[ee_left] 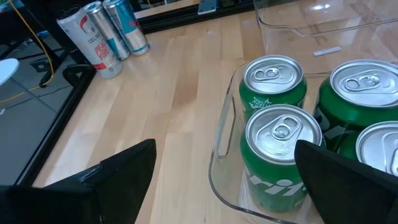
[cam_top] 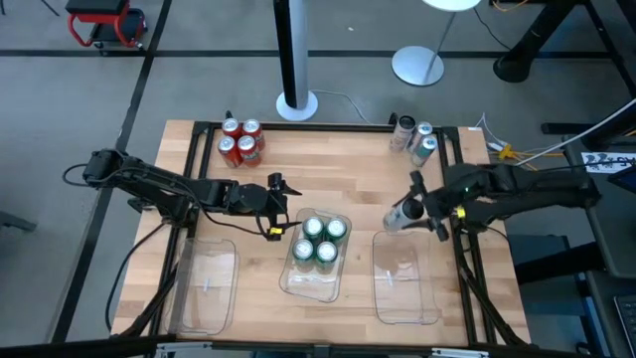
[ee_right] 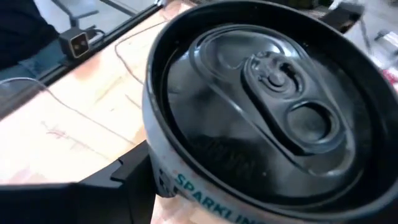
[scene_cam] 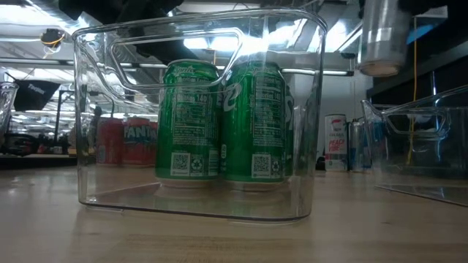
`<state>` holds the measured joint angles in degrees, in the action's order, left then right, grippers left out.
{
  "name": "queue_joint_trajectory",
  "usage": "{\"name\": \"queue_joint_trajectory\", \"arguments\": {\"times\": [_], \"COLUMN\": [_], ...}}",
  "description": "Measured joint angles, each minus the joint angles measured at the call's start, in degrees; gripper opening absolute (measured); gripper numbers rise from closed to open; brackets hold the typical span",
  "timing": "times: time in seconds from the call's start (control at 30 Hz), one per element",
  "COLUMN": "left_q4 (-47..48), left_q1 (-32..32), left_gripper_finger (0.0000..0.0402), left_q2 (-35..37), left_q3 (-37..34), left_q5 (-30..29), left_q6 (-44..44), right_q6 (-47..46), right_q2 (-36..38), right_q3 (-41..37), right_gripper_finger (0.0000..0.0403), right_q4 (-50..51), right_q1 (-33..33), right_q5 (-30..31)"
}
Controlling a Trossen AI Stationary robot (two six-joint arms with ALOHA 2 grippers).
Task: Sort soda cans
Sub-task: Put the white-pink soda can into the right transparent bin
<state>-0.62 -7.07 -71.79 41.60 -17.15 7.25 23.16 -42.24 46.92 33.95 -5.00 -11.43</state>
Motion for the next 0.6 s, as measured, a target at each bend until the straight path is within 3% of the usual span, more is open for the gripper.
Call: {"name": "queue_joint_trajectory", "arguments": {"times": [0.33,0.6], "left_q4": [0.1,0.1], "left_q1": [0.0,0.0], "left_gripper_finger": [0.0371,0.0371], "left_q2": [0.0,0.0], "left_q3": [0.0,0.0], "left_q5": [0.0,0.0], "left_q6": [-1.1,-0.9], "right_q6": [-8.1,-12.8], "right_q2": [-4.1,-8.9], "right_q3": [0.0,-5.3], "right_gripper_finger": [0.0257,0.0257], "right_q4": [-1.0,-6.9], "right_q1": [-17.4,-20.9], "right_q5": [14.8,16.3]}}
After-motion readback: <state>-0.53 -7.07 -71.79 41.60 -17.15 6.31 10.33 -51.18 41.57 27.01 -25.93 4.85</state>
